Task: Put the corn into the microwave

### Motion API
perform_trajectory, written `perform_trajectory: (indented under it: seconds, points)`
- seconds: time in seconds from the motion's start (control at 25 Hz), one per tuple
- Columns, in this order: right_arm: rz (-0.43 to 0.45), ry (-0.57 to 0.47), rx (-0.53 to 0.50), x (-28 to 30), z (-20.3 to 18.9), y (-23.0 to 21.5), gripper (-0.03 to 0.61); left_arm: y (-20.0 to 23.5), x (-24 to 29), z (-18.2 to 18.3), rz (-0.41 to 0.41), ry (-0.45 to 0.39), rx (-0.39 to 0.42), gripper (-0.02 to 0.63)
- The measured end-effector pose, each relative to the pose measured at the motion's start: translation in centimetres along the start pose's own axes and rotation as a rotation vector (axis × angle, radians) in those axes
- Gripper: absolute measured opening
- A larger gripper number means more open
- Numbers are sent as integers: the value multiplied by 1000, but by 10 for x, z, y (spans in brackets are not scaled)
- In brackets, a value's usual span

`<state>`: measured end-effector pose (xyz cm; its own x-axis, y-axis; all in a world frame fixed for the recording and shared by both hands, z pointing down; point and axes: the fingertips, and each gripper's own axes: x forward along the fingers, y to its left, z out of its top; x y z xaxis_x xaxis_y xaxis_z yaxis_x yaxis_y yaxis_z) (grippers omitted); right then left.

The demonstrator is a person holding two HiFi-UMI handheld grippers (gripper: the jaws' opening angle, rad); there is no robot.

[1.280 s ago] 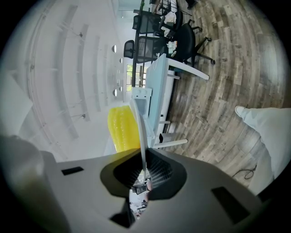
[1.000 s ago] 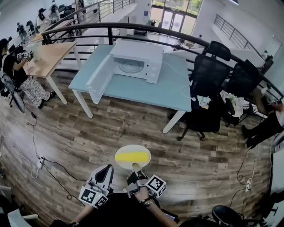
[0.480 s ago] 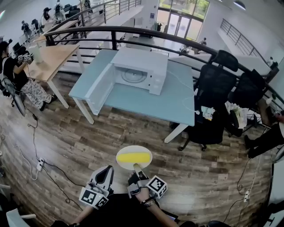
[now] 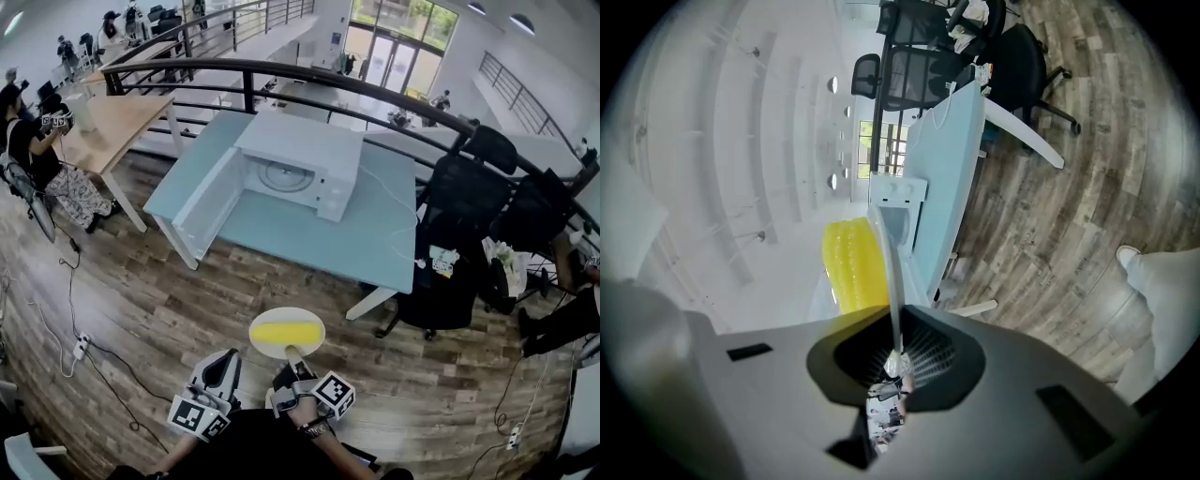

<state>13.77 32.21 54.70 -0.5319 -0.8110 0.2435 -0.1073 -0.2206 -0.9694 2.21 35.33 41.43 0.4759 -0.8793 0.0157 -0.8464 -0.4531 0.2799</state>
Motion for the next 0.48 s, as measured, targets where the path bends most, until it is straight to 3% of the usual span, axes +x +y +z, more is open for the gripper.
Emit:
perform_trajectory:
  seconds: [0.48]
  points:
    - [36,34,-16,34,50,8,23,0,47,-4,51,-26,3,3]
